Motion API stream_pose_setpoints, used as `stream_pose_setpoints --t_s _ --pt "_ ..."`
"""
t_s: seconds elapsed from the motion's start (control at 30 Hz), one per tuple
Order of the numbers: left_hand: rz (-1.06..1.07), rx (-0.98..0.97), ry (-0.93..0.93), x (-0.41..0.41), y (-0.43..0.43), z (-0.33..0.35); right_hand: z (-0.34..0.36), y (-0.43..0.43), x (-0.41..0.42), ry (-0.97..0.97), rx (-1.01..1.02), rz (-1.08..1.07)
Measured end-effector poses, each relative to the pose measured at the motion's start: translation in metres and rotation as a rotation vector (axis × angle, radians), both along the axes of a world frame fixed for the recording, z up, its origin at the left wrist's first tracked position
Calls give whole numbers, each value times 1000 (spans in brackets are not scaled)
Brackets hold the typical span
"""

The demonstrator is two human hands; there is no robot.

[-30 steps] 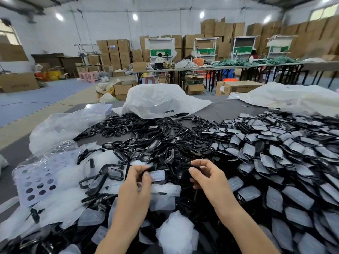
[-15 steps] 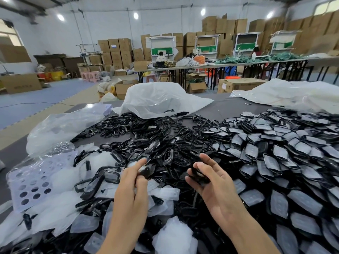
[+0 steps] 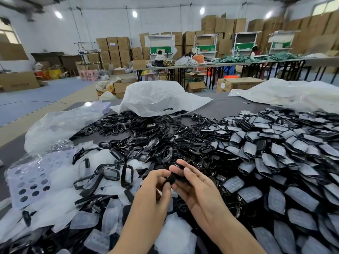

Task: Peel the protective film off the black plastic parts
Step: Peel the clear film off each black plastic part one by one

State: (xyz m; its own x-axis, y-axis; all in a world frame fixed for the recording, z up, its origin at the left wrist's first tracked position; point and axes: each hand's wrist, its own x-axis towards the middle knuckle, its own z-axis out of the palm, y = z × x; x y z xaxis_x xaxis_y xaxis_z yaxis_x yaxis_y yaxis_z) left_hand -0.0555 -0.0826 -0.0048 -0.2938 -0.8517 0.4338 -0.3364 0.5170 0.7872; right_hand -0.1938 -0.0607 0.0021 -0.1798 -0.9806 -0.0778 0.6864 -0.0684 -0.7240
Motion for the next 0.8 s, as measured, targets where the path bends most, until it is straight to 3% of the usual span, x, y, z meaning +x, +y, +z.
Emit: stream_pose_setpoints --t_s 0.1,0.17,0.33,0.47,0.8 --pt "-5 -166 -208 5 0 1 0 0 -1 -46 2 -18" --pt "1 -170 -201 6 1 3 -1 0 -1 -36 6 -32" --pt "5 327 393 6 -4 16 -5 -2 -1 133 19 -90" --pt "-19 462 541 8 -7 14 -4 2 4 287 -85 5" --pt "-81 284 366 6 -4 12 -4 6 1 354 -179 208"
